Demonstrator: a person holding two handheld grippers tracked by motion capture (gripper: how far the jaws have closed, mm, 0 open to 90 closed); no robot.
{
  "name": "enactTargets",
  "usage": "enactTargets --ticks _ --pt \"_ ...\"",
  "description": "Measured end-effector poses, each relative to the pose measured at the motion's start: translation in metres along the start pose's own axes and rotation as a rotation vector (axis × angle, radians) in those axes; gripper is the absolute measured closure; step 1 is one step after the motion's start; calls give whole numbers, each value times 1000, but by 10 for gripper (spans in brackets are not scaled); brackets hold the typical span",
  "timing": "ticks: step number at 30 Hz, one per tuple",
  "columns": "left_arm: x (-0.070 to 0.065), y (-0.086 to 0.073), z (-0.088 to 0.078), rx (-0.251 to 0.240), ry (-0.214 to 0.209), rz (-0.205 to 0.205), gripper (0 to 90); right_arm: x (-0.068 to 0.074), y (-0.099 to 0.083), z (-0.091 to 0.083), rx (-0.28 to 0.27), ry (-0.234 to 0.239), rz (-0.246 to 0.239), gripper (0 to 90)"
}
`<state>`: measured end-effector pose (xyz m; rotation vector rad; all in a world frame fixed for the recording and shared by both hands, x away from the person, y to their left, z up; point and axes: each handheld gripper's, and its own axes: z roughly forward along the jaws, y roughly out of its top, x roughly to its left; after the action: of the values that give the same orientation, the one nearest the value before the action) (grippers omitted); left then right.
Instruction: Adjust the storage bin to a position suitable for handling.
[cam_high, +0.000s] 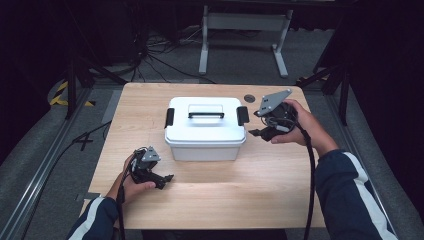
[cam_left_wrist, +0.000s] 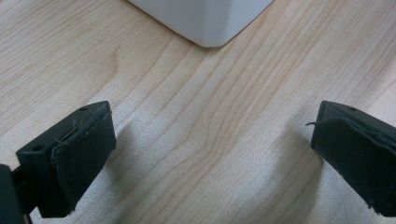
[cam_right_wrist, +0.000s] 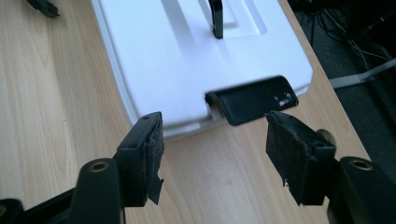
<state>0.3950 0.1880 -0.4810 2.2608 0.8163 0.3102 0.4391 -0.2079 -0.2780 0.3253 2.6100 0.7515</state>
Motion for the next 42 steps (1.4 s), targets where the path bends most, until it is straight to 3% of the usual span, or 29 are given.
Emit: enactTargets --ticks 6,16,25,32,34,42 --pt "-1 -1 -1 0 -8 9 3 -8 23 14 27 6 -25 399" --pt "-3 -4 -4 7 -23 15 6 -16 44 38 58 29 -63 433" --pt "-4 -11 -10 5 -20 17 6 -20 69 48 52 26 -94 467" --pt "-4 -20 -18 2 -6 1 6 -19 84 61 92 57 -138 529" --pt "-4 -21 -19 4 -4 0 7 -19 89 68 102 63 -151 582" --pt "-4 -24 -22 4 4 -1 7 -15 100 78 125 55 -187 711"
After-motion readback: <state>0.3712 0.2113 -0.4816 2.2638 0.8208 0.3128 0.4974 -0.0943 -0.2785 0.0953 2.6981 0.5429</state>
